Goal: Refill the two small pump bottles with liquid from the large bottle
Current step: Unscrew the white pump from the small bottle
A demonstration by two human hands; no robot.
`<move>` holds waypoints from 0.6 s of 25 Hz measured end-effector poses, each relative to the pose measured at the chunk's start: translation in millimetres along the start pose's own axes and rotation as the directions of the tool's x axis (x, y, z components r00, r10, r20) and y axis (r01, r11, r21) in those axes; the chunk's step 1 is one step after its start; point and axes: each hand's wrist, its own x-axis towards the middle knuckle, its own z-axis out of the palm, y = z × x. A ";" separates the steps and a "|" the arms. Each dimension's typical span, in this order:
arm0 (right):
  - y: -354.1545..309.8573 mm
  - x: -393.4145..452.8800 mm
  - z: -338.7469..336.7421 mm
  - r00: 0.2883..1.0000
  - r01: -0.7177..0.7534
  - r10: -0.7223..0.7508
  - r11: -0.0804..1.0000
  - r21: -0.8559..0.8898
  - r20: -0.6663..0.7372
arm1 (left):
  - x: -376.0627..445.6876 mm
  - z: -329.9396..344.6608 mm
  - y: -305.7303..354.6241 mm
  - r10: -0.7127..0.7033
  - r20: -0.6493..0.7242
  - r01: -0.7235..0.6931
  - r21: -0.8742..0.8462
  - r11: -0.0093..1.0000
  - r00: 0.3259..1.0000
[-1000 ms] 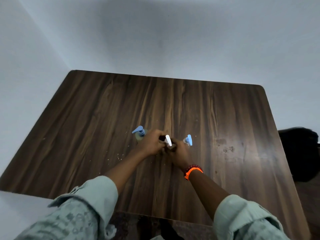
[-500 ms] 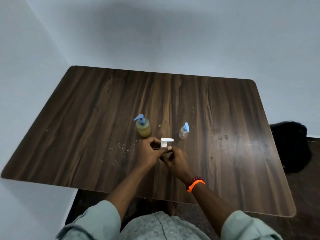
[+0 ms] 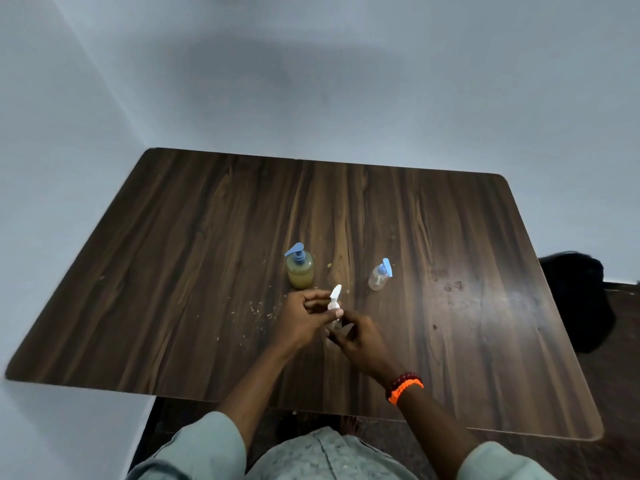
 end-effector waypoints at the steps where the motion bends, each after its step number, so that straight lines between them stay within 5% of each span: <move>1: -1.5 0.7 2.6 1.000 -0.003 0.003 1.000 0.004 0.003 | 0.2 2.9 0.0 -0.008 -0.059 0.008 0.003 1.000 0.998; 5: -10.7 1.9 11.3 1.000 -0.012 0.011 0.998 0.053 0.019 | 3.6 5.5 -8.1 -0.024 -0.175 0.033 0.049 0.998 0.984; 10: -11.8 -3.4 9.9 0.999 -0.033 0.029 0.993 0.117 0.037 | 2.0 -11.5 -14.3 -0.083 0.068 0.089 -0.094 0.992 0.994; 15: -12.7 -10.9 13.5 0.997 -0.069 0.063 0.991 0.118 0.050 | -1.5 0.6 -13.5 -0.095 -0.065 0.094 -0.031 0.995 0.993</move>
